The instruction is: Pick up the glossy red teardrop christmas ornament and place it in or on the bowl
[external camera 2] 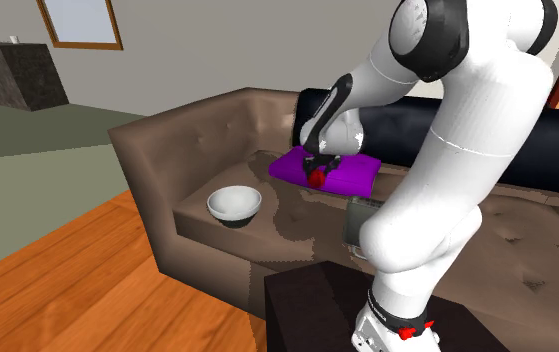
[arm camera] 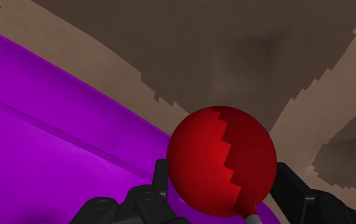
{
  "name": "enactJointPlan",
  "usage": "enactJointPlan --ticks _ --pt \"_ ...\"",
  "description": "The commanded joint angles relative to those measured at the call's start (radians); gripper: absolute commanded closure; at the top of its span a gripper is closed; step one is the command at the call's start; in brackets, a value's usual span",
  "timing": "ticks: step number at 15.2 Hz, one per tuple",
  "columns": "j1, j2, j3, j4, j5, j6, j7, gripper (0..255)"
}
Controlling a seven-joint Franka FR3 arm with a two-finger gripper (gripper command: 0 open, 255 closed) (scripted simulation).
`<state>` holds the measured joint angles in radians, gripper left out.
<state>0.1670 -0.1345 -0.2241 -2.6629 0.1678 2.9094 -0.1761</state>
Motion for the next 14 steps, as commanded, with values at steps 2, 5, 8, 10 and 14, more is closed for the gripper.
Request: enactJointPlan --ticks 2,5,8,10,14 --pt "-0.021 -0.041 0.012 0.007 -0.045 -0.048 0.035 255" --pt "-0.037 -0.078 0.023 0.019 -0.074 -0.096 0.060 255" --pt "-0.049 -0.113 0.033 0.033 -0.096 -0.144 0.078 255" --pt "-0.056 -0.135 0.038 0.043 -0.107 -0.176 0.088 255" --pt "-0.053 -0.149 0.092 0.045 -0.131 -0.190 0.167 255"
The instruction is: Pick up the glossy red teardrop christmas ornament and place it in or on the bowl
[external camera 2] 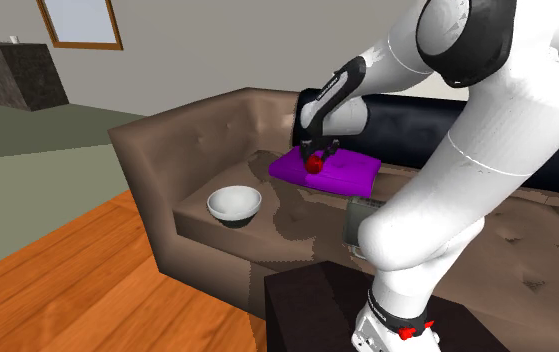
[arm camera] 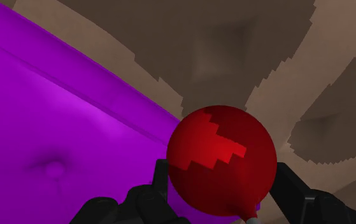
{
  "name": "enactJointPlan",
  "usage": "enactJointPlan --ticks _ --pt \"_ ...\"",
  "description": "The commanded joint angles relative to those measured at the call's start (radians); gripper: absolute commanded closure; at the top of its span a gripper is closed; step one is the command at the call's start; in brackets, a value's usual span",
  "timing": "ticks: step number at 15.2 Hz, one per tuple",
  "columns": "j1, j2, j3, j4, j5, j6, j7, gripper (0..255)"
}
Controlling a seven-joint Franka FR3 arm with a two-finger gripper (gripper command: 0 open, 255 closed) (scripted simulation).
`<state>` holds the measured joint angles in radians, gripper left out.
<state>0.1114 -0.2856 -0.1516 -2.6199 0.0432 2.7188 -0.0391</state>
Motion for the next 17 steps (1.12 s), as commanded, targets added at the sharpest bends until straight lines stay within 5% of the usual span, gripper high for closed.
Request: enactJointPlan --ticks 1,17 --pt "0.006 0.004 0.046 0.002 -0.015 0.003 0.067 255" --pt "0.047 0.157 0.427 0.165 -0.237 -0.027 0.678 255"
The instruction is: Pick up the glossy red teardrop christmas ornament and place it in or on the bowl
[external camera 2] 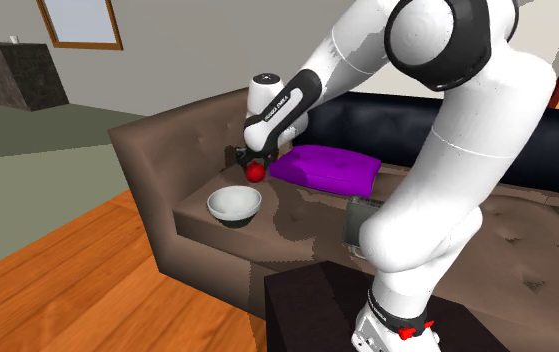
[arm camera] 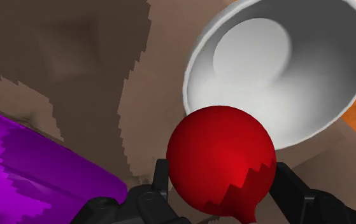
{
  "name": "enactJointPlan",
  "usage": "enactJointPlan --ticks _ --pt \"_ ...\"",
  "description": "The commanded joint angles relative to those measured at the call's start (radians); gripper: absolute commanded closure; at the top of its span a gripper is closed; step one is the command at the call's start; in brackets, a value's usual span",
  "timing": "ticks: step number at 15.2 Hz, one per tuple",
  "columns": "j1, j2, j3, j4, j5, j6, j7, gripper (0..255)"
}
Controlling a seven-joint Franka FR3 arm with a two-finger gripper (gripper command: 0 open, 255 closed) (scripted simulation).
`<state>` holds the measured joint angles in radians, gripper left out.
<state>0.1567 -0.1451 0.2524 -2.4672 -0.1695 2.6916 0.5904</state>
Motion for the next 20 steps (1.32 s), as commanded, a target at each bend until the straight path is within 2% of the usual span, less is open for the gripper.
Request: enactJointPlan --ticks 1,5,17,20 --pt "0.006 0.034 0.042 0.033 -0.046 -0.008 0.088 255" --pt "0.029 0.115 0.108 0.131 -0.141 -0.050 0.247 255" --pt "0.031 0.244 0.082 0.102 -0.347 0.083 0.420 255" --pt "0.031 0.244 0.082 0.102 -0.347 0.083 0.420 255"
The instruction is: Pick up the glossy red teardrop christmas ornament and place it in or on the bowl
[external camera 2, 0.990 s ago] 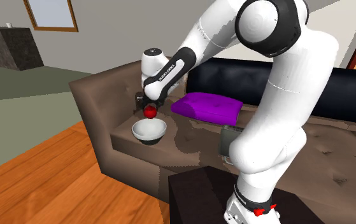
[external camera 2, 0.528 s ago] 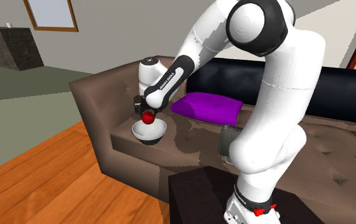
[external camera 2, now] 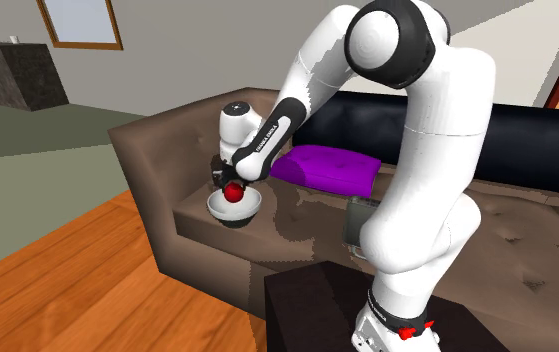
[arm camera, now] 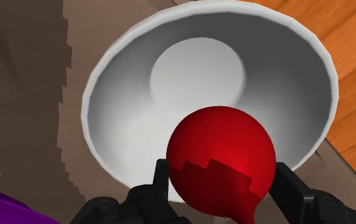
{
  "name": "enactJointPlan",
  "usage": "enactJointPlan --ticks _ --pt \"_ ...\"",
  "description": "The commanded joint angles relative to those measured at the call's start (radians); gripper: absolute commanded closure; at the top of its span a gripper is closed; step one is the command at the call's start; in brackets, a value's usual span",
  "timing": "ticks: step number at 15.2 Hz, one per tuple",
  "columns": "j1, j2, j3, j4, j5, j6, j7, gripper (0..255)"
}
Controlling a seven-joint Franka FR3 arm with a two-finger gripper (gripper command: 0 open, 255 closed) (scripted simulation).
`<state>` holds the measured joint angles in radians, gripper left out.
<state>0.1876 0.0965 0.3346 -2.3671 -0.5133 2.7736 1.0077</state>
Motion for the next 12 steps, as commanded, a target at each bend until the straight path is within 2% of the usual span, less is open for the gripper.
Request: enactJointPlan --ticks 1,5,6,11,12 --pt "0.001 0.002 -0.001 0.002 -0.003 0.001 0.003 255" --pt "0.001 0.002 -0.001 0.002 -0.003 0.001 0.003 255" --pt "0.001 0.002 -0.001 0.001 -0.003 0.001 0.003 0" --pt "0.001 0.002 -0.001 0.002 -0.003 0.001 0.003 0" --pt "-0.004 -0.037 0.013 -0.012 0.046 -0.019 -0.034 0"
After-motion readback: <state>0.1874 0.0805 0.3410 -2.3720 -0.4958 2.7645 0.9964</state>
